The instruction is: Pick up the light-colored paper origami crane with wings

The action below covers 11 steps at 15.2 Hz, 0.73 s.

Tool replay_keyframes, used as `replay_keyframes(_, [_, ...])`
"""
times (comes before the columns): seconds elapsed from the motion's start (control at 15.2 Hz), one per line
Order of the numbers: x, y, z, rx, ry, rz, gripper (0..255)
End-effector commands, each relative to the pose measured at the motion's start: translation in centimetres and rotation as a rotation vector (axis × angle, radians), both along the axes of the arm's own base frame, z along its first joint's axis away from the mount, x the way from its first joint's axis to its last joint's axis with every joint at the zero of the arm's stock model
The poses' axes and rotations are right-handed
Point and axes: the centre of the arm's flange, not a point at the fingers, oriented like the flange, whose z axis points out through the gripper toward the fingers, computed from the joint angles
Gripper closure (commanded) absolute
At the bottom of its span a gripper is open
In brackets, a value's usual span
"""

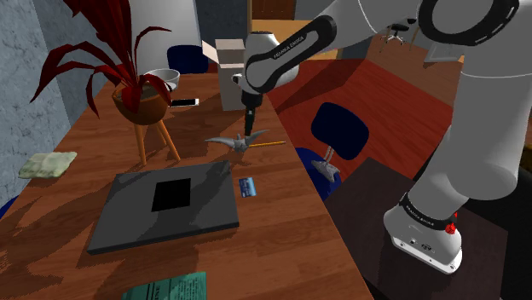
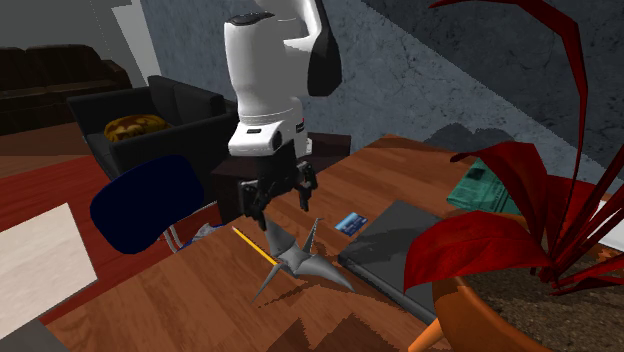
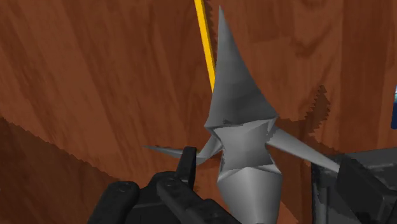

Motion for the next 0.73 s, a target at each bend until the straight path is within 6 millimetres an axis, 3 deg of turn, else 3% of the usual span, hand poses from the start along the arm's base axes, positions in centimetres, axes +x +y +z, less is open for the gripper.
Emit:
replay_keyframes(0.0, [1.6, 1.5, -1.5, 0.005, -0.014, 0.056, 0])
replay_keyframes(0.2, [3.4, 4.3, -3.4, 0.012, -0.034, 0.137, 0])
replay_keyframes(0.66, [3.4, 4.3, -6.6, 0.013, -0.034, 0.139, 0])
